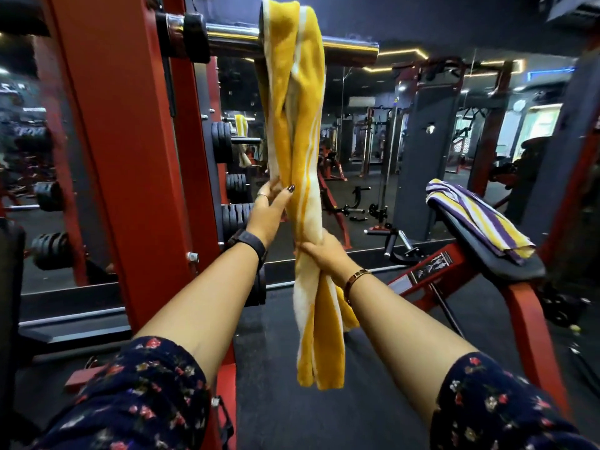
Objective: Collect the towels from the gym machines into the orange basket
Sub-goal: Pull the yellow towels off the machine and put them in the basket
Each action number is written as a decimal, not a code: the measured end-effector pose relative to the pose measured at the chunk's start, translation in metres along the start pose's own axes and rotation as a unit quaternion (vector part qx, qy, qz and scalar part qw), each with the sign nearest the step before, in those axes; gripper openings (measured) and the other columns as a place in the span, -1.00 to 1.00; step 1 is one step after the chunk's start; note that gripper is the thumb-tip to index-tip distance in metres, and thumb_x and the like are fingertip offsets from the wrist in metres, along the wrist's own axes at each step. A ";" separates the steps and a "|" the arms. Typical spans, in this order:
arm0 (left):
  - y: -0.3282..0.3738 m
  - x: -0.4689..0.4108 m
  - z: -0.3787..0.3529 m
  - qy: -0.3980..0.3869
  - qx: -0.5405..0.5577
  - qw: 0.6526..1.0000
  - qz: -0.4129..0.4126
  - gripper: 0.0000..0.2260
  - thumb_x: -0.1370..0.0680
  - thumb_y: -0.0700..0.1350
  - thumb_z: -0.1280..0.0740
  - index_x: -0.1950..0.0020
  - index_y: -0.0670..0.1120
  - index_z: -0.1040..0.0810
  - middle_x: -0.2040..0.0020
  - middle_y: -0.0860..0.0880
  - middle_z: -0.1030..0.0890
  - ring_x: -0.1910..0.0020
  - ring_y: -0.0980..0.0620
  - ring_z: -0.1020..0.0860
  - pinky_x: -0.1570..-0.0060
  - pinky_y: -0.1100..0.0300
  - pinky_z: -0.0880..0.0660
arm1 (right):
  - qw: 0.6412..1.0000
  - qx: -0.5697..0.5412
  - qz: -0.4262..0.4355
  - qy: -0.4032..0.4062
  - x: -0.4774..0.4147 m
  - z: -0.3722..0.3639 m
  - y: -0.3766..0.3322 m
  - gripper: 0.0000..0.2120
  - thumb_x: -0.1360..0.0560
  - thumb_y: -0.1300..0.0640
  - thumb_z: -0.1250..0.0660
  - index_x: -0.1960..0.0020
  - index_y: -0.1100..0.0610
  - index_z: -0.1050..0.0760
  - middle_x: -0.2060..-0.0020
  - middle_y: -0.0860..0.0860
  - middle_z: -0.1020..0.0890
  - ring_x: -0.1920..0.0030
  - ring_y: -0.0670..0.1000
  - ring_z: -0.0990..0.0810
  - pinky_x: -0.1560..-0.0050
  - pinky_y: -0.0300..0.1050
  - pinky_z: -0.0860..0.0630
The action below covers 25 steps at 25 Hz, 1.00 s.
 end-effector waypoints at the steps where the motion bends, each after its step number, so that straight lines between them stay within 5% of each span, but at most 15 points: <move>1: 0.009 -0.001 -0.005 0.012 -0.026 0.999 -0.024 -0.31 -0.41 0.11 -0.39 -0.48 -0.07 -0.27 -0.28 -0.03 -0.55 -0.21 -0.03 -0.55 -0.12 0.16 -0.54 | 0.999 0.031 -0.004 -0.042 0.008 0.000 0.006 -0.56 -0.48 0.15 -0.40 -0.31 0.21 -0.43 -0.18 0.19 -0.58 -0.16 0.15 -0.57 -0.13 0.01 -0.53; 3: 0.015 -0.007 -0.018 0.035 -0.110 0.991 -0.066 -0.18 -0.36 0.08 -0.44 -0.53 -0.10 -0.16 -0.42 -0.12 -0.42 -0.37 -0.09 -0.43 -0.36 0.05 -0.38 | 0.984 0.123 -0.010 -0.126 0.027 0.003 0.019 -0.60 -0.45 0.16 -0.43 -0.26 0.20 -0.50 -0.16 0.17 -0.60 -0.08 0.08 -0.57 0.01 -0.13 -0.48; 6: 0.015 -0.002 -0.037 0.094 -0.218 0.969 -0.064 -0.30 -0.47 -0.18 -0.39 -0.52 -0.18 -0.14 -0.42 -0.23 -0.37 -0.38 -0.23 -0.39 -0.35 0.06 -0.33 | 0.963 0.205 -0.009 -0.175 0.045 0.016 0.035 -0.63 -0.42 0.12 -0.47 -0.19 0.18 -0.55 -0.12 0.15 -0.62 -0.06 0.08 -0.57 0.04 -0.18 -0.43; 12: -0.002 0.006 -0.057 0.044 -0.357 0.933 0.001 -0.37 -0.58 -0.26 -0.18 -0.59 -0.02 0.02 -0.42 -0.21 -0.38 -0.34 -0.28 -0.41 -0.29 -0.02 -0.35 | 0.998 0.035 0.036 -0.026 0.058 0.065 0.035 -0.61 -0.37 0.22 -0.47 -0.19 0.17 -0.54 -0.03 0.09 -0.63 -0.02 -0.01 -0.57 -0.08 -0.04 -0.52; 17: 0.003 0.002 -0.087 -0.078 -0.280 0.957 0.013 -0.47 -0.55 -0.17 -0.29 -0.50 -0.13 -0.22 -0.32 -0.23 -0.49 -0.27 -0.28 -0.47 -0.25 0.05 -0.38 | 0.983 -0.145 0.063 0.091 0.059 0.099 0.026 -0.60 -0.41 0.39 -0.39 -0.19 0.11 -0.50 0.05 -0.05 -0.62 0.04 -0.12 -0.57 0.07 -0.34 -0.52; 21: -0.006 -0.008 -0.117 -0.157 -0.149 0.974 0.069 -0.64 -0.52 -0.21 -0.30 -0.29 -0.27 -0.46 -0.16 -0.21 -0.59 -0.16 -0.18 -0.55 -0.19 0.03 -0.48 | 0.964 -0.215 0.062 0.147 0.055 0.126 0.028 -0.69 -0.44 0.37 -0.36 -0.10 0.06 -0.53 0.10 -0.02 -0.64 0.07 -0.04 -0.60 0.08 -0.22 -0.53; 25: 0.001 -0.004 -0.157 -0.212 -0.157 0.960 0.097 -0.62 -0.61 -0.14 -0.15 -0.34 -0.35 -0.43 -0.25 -0.27 -0.53 -0.07 -0.13 -0.51 -0.10 0.06 -0.46 | 0.934 -0.293 0.072 0.192 0.048 0.161 0.033 -0.77 -0.42 0.28 -0.37 -0.06 0.11 -0.52 0.15 0.05 -0.63 0.23 -0.11 -0.65 0.27 -0.25 -0.57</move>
Point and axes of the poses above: each hand's wrist, its own x-axis away from the middle knuckle, its own z-axis out of the back of the hand, y = z × x, the point moved 2 cm from there along -x, towards the middle knuckle
